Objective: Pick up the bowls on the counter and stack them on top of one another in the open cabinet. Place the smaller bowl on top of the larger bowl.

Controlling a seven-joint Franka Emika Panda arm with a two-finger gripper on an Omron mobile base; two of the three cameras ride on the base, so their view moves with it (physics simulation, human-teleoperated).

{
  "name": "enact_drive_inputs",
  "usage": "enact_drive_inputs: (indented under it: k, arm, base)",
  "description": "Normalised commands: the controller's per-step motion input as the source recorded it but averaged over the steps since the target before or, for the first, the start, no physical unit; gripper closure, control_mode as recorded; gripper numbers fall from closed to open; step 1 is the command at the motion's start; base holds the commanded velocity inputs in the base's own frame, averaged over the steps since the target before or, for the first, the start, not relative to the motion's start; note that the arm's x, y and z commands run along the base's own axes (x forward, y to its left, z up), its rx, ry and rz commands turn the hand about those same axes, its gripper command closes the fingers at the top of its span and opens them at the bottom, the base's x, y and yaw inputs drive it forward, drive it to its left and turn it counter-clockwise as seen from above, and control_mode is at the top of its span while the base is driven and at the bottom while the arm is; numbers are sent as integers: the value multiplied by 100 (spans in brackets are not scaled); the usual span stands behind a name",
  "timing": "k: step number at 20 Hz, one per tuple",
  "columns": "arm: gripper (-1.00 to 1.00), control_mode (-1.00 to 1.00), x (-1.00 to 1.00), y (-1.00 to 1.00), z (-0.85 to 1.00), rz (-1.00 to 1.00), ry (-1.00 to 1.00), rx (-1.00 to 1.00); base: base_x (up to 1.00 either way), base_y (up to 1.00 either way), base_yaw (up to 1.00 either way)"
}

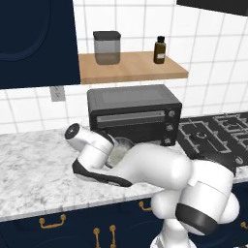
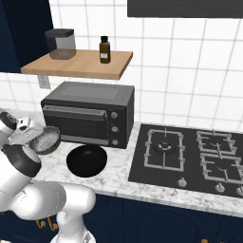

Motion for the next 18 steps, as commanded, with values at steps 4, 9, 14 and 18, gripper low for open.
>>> enact_drive_inputs:
  k: [4,9,14,18]
  arm:
    - [100,-100,6,-99,46,-27,8,0]
    - [100,-100,11,-100,2,-23,15,0]
    - [100,-100,2,-64,-23,-5,0,1]
    - [100,-100,0,-37,-51,0,0,4]
  base:
    - [0,0,0]
    - [0,0,0]
    - [0,0,0]
    - [0,0,0]
